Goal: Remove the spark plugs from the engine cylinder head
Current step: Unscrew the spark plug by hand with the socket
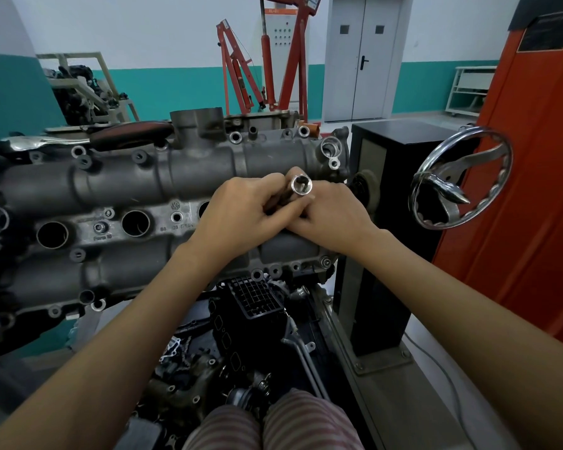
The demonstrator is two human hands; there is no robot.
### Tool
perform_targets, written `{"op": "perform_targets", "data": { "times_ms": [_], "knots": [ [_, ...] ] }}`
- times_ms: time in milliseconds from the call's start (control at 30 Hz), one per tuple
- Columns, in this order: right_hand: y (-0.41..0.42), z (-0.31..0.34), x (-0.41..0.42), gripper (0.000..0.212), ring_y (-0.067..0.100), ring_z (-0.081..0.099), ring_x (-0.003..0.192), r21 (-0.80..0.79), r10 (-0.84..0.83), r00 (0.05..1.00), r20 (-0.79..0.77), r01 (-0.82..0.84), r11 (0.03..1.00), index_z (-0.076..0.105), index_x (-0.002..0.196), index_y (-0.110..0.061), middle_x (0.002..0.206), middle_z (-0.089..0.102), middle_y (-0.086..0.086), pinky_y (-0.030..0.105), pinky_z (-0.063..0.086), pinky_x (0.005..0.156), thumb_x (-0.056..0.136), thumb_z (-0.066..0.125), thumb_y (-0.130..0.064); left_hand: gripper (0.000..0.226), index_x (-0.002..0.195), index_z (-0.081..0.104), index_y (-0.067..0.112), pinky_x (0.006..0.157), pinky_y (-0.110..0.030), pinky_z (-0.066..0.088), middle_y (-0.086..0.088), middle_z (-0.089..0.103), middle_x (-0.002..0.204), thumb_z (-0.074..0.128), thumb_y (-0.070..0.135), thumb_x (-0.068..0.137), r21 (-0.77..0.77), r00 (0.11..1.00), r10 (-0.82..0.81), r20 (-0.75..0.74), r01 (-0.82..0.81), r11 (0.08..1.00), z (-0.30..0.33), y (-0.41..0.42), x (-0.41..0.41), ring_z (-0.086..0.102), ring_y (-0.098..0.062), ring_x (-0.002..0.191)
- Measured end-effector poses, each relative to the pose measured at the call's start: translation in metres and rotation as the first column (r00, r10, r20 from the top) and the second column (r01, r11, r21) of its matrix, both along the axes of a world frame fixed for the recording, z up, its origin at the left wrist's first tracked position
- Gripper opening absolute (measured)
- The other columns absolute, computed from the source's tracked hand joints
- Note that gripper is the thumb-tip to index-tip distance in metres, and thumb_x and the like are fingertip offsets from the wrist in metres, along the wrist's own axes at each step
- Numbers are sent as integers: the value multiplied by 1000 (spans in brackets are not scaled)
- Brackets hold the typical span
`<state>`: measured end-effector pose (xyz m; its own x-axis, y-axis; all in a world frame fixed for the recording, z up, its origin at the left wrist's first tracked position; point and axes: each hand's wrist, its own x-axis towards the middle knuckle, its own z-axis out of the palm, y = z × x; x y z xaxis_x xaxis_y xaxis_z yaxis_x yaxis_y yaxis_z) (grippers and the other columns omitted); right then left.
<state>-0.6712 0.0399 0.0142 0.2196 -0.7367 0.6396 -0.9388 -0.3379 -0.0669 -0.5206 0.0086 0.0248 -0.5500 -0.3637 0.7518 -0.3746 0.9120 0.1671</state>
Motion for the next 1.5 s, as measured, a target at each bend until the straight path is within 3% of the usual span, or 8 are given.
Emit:
{"op": "perform_targets", "data": {
  "times_ms": [133, 233, 367, 600, 767, 967, 1200, 1500],
  "knots": [
    [0, 0, 1, 27, 18, 45, 52, -17, -3, 999, -37, 2, 1000, 38, 87, -14, 58, 41, -10, 27, 26, 46, 84, 42, -41, 34, 69, 40, 11, 46, -30, 34, 8, 39, 58, 42, 42, 82, -70, 1000, 20, 19, -18, 997, 0, 2, 0, 43, -19, 51],
    [1, 0, 2, 39, 13, 37, 50, -25, -13, 999, -38, 12, 1000, 45, 90, -11, 54, 32, -14, 23, 22, 42, 80, 30, -45, 23, 76, 40, 15, 48, -27, 30, 9, 38, 68, 43, 37, 80, -109, 998, 58, 33, -54, 993, -1, 3, -1, 40, -17, 53],
    [1, -2, 0, 47, 21, 50, 49, -69, 19, 999, -27, -21, 997, 55, 85, -10, 58, 55, 0, 20, 24, 40, 78, 27, -47, 12, 85, 47, 20, 52, -24, 28, 14, 38, 76, 46, 31, 87, -144, 999, 52, 14, -49, 988, -2, 2, -3, 34, -8, 57],
    [0, -1, -1, 26, 16, 54, 56, -9, 48, 998, 47, -47, 999, 41, 83, -17, 62, 57, -3, 27, 36, 46, 84, 53, -40, 51, 62, 57, 3, 45, -38, 42, -7, 56, 53, 46, 46, 87, -121, 996, 88, -26, -90, 989, -3, -1, -1, 53, -25, 48],
    [2, 0, -3, 19, 23, 55, 61, 28, 71, 990, 123, -75, 997, 37, 79, -20, 64, 56, -2, 29, 30, 49, 81, 55, -26, 52, 62, 55, 2, 44, -37, 38, -6, 52, 51, 44, 47, 87, -117, 998, 67, -18, -68, 991, -2, 1, -1, 49, -23, 47],
    [3, 0, -3, 29, 28, 56, 63, -7, 90, 996, 2, -90, 996, 53, 85, -5, 69, 61, 8, 34, 40, 53, 73, 37, -26, 36, 69, 44, 7, 44, -30, 34, 2, 45, 56, 40, 40, 82, -135, 996, 92, 0, -91, 987, -1, 4, -2, 46, -23, 48],
    [4, -2, -1, 19, 25, 55, 55, -75, 100, 995, 23, -98, 992, 54, 81, -9, 61, 59, 4, 28, 37, 48, 73, 45, -24, 20, 75, 35, 18, 46, -27, 31, 5, 44, 64, 37, 35, 85, -135, 994, 86, 61, -77, 988, 0, 4, -3, 44, -23, 49],
    [3, -2, -2, 13, 29, 55, 51, -113, 104, 993, 47, -98, 989, 53, 77, -6, 57, 58, 8, 30, 39, 45, 78, 54, -19, 44, 65, 50, 6, 43, -35, 39, -6, 53, 53, 43, 42, 88, -125, 997, 82, -9, -83, 989, -4, 0, -2, 50, -27, 47]
  ]
}}
